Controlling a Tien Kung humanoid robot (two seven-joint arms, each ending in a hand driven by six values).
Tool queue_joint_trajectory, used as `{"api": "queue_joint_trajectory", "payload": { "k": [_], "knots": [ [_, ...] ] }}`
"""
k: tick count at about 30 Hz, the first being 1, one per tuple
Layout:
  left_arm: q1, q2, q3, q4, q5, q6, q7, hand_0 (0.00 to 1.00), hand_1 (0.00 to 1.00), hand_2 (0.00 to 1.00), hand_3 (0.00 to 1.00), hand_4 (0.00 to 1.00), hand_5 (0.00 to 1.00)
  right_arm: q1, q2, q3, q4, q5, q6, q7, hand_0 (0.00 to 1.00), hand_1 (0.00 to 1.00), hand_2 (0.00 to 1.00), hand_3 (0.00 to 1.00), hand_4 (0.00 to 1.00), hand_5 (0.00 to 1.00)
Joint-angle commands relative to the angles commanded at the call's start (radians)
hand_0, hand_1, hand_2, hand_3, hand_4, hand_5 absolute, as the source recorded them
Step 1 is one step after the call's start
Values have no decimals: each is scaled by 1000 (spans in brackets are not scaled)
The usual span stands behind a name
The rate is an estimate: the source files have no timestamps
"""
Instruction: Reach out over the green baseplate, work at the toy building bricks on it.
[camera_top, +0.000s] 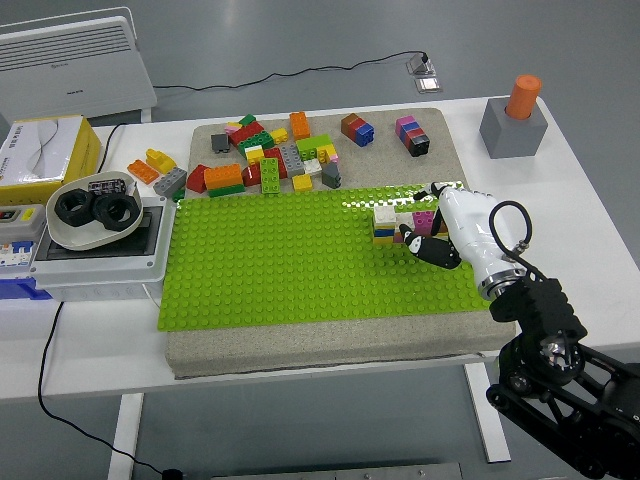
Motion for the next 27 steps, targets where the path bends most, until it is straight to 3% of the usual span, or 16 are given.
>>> {"api": "queue_joint_trajectory", "payload": {
  "k": [5, 15, 27],
  "knots": [
    [-3, 0, -1, 0, 1, -1, -1, 724, 361, 320, 496, 220, 2, 31, 14, -41, -36, 0, 61, -30, 105, 135, 254, 734, 519, 285],
    [-5, 0, -2, 0, 6, -4, 1, 724, 363, 321, 496, 221, 2, 104, 59, -90, -115, 0, 39, -36, 94, 120, 242, 737, 475, 244],
    [-7, 0, -14, 0, 16, -1, 0, 720, 365, 320, 501, 205, 2, 172, 118, -135, -240, 2, 51, -37, 88, 112, 242, 736, 486, 253]
  ]
}}
